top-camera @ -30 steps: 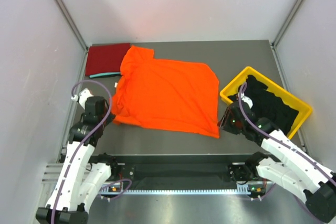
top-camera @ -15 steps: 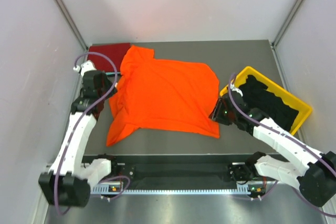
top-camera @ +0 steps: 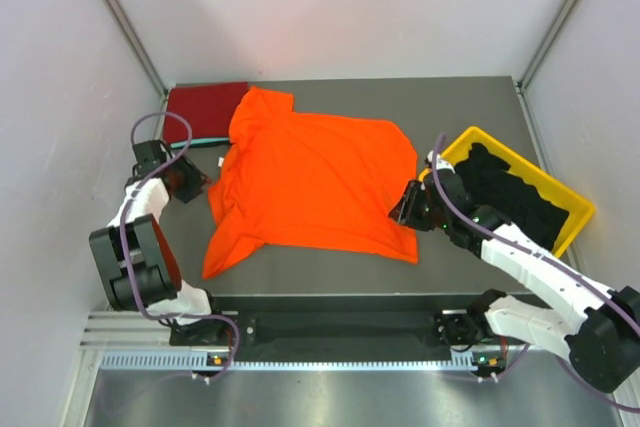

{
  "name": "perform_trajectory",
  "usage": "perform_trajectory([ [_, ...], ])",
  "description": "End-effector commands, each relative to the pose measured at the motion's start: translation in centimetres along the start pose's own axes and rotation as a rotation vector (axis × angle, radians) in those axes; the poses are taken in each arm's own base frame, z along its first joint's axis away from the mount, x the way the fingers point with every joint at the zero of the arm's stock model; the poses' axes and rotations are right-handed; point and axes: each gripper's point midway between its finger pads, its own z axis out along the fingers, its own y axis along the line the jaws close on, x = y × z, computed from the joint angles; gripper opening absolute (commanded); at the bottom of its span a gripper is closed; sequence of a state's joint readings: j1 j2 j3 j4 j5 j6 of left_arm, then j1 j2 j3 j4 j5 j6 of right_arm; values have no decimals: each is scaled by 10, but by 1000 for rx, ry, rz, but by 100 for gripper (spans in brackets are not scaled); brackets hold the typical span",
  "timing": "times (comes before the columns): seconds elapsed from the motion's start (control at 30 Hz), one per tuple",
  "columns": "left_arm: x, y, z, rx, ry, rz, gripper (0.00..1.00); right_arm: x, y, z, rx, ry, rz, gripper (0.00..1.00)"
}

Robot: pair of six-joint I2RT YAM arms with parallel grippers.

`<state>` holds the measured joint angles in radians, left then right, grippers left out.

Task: Fold and stack the t-shirts
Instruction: Flatten the tshirt out

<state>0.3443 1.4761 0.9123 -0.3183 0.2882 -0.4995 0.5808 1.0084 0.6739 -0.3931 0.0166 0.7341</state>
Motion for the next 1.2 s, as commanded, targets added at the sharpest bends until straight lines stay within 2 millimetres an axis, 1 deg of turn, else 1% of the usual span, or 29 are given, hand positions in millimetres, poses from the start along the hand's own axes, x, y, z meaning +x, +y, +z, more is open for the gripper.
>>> perform_trajectory([
  [0.0,8,0,17,54,29,34,47,-11,17,2,-57,-34,-32,36],
  [0.1,20,19,26,-7,47,37,47,-12,18,4,-56,-30,-37,36],
  [0.23,30,31,37,-33,61,15,46,-13,16,3,-50,-39,-38,36],
  [0.3,31,37,41,-58,64,6,45,-13,15,2,-48,-42,-36,36],
  [0.47,24,45,49,-102,46,-1,43,-13,16,2,-49,-41,-35,36],
  [0.5,23,45,49,-105,43,3,42,-14,17,2,-51,-44,-35,36],
  [0.53,20,44,49,-103,37,13,35,-15,17,2,-51,-44,-35,36],
  [0.57,18,42,48,-97,33,19,32,-14,16,1,-50,-42,-36,36],
  [0.6,14,39,47,-92,23,26,26,-14,16,1,-49,-46,-37,36],
  [0.63,12,37,44,-85,13,36,13,-15,15,1,-46,-49,-36,36],
  [0.67,5,30,39,-69,-11,50,5,-15,16,1,-46,-50,-37,36],
  [0.7,2,26,35,-82,-29,73,0,-15,15,1,-43,-53,-36,36],
  [0.73,-2,24,31,-95,-46,97,0,-14,14,2,-42,-50,-37,36],
  [0.77,-8,15,23,-94,-76,129,0,-15,14,2,-39,-52,-32,36],
  [0.8,-11,13,19,-148,-94,174,0,-14,14,3,-40,-51,-33,36],
  [0.87,-19,8,10,-192,-137,219,0,-12,12,5,-34,-42,-25,36],
  [0.9,-16,1,8,-201,-140,243,0,-11,11,6,-31,-41,-25,36],
  [0.93,-18,6,5,-250,-155,243,0,-9,9,7,-25,-36,-23,36],
  [0.97,-18,7,3,-264,-162,245,0,-7,7,9,-17,-29,-18,36],
  [1.0,-14,10,3,-282,-160,239,0,-6,5,11,-6,-24,-15,36],
  [1.07,-14,22,0,-345,-172,225,0,-4,1,12,18,-14,-4,36],
  [1.1,-13,28,-1,-373,-175,219,0,1,-4,11,43,5,4,36],
  [1.17,-16,35,-5,-416,-203,205,0,1,-12,10,99,-4,62,37],
])
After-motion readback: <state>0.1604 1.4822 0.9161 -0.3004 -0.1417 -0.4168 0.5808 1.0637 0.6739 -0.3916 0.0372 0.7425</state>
